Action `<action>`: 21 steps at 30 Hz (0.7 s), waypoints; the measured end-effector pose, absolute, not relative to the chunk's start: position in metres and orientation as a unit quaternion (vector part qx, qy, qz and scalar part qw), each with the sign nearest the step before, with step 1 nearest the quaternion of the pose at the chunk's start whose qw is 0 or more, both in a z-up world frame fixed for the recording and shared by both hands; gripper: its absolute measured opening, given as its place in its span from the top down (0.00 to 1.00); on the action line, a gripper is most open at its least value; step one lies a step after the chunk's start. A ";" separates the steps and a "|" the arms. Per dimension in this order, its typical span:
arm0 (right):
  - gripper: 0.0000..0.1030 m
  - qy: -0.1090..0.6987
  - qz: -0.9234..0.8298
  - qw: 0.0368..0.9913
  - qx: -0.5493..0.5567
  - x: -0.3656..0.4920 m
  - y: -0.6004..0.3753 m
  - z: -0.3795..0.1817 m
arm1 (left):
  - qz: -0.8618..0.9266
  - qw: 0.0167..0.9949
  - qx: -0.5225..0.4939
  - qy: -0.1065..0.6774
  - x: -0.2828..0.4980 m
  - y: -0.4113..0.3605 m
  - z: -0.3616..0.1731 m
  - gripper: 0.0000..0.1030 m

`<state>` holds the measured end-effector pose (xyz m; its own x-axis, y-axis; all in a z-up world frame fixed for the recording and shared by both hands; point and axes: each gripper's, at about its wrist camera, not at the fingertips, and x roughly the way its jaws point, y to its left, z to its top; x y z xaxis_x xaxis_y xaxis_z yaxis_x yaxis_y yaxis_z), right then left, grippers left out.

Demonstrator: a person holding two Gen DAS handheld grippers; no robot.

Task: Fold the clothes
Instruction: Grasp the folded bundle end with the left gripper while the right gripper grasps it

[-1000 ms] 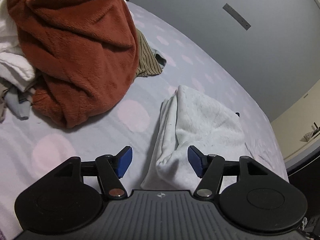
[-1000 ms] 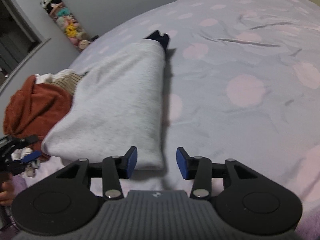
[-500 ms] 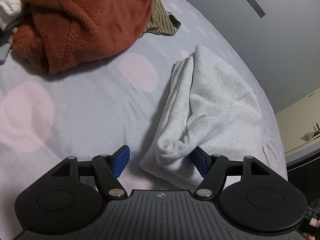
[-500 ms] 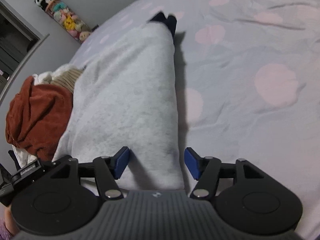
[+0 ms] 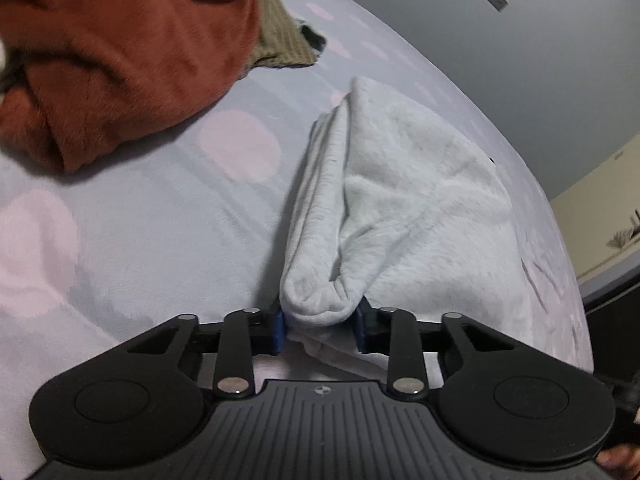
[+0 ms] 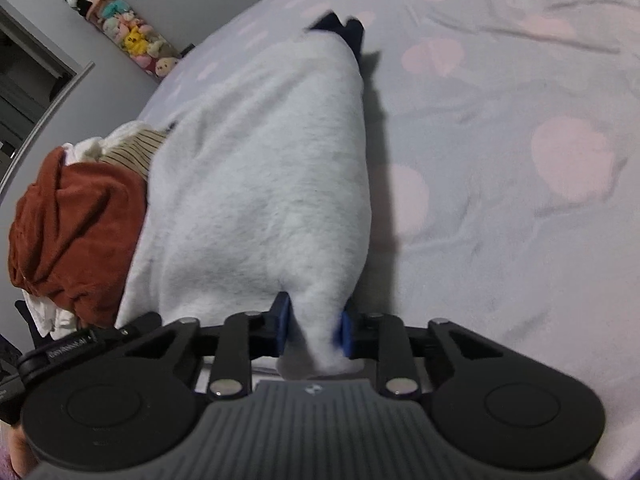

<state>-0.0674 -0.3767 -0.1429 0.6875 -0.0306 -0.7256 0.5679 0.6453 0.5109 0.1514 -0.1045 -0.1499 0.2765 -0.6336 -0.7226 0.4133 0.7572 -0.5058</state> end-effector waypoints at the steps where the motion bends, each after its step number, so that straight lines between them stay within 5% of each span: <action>1: 0.76 0.348 -0.178 0.838 0.380 -0.069 -0.376 -0.138 | -0.334 0.792 -0.109 0.499 0.149 -0.104 -0.145 0.78; 12: 0.78 0.351 -0.174 0.832 0.393 -0.116 -0.366 -0.099 | -0.372 0.772 -0.050 0.513 0.099 -0.102 -0.107 0.82; 21: 0.73 0.368 -0.188 0.814 0.407 -0.143 -0.355 -0.123 | -0.374 0.757 -0.026 0.535 0.079 -0.095 -0.119 0.79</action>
